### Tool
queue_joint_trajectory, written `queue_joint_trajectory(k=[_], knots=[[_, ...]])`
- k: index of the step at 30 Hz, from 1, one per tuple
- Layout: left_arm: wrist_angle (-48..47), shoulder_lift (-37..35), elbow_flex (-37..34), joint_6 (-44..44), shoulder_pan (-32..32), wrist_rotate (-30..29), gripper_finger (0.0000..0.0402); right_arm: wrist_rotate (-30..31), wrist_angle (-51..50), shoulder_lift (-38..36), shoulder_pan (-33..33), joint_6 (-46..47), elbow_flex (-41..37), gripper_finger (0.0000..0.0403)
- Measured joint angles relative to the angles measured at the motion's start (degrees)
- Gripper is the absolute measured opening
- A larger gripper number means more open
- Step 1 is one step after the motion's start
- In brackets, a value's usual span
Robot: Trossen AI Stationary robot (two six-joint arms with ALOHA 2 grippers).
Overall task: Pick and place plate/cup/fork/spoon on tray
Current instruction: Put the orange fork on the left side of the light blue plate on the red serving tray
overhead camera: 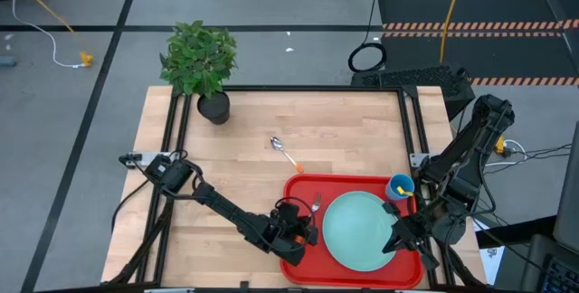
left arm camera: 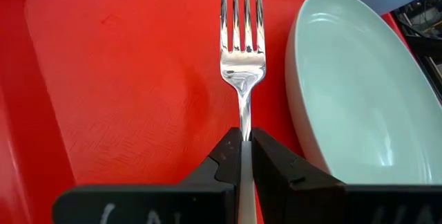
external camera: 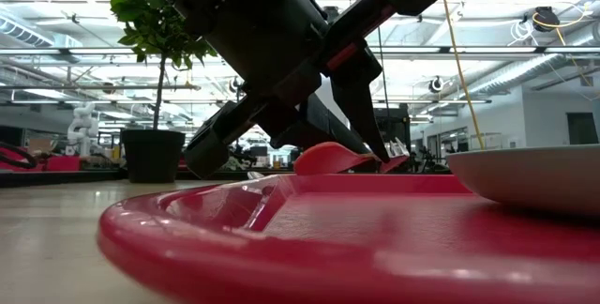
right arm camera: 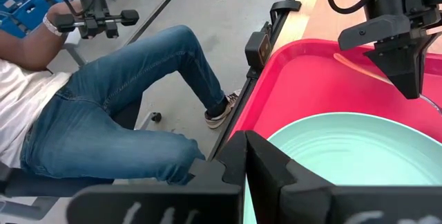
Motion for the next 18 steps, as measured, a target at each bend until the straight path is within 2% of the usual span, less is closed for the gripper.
queue_joint_trajectory(k=[14,18], knots=[[-1.01,0.0,0.0,-0.76,0.17,0.04,0.0028,-0.03,0.0,0.0,0.0,0.17,0.0,0.0],[-1.36,0.0,0.0,-0.84,0.22,0.06,0.005,-0.04,0.0,0.0,0.0,0.17,0.0,0.0]])
